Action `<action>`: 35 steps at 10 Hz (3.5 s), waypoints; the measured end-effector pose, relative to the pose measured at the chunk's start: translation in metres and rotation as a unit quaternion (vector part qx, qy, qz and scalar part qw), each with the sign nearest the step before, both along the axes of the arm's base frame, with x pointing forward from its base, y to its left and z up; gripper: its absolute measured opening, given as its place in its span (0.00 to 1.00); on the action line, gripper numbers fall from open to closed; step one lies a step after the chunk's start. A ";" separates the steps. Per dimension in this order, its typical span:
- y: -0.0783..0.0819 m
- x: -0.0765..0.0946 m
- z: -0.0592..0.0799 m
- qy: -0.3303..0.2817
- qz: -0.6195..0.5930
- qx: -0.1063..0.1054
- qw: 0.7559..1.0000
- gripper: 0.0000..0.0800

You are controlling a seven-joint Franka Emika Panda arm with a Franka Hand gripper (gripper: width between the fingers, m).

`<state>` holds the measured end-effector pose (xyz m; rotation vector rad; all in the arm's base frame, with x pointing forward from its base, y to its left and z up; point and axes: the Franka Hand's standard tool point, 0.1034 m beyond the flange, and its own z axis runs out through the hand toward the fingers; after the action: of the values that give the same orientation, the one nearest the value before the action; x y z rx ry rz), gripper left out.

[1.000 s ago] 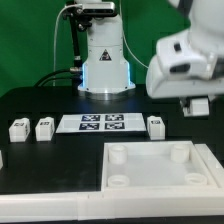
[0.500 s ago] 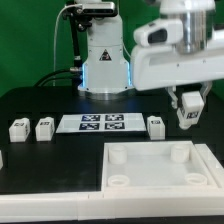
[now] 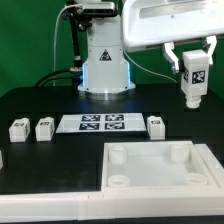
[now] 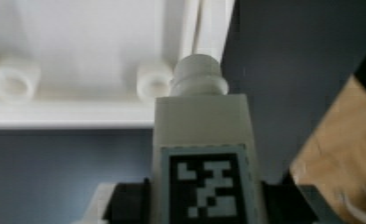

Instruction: Assemble one leg

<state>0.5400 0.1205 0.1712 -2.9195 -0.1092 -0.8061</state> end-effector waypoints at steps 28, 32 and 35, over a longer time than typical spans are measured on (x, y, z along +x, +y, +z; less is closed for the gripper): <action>-0.010 0.073 -0.091 -0.001 0.044 -0.040 0.998 0.36; -0.010 0.072 -0.102 -0.026 0.042 -0.042 0.998 0.36; -0.011 0.072 -0.102 -0.032 0.042 -0.043 0.998 0.36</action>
Offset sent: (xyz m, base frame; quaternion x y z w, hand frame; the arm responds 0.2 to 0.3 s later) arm 0.0258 -0.0412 -0.0425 -0.1343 0.0374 -0.1388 0.9805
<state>0.6124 0.1099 0.0688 -2.9462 -0.2783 -0.9039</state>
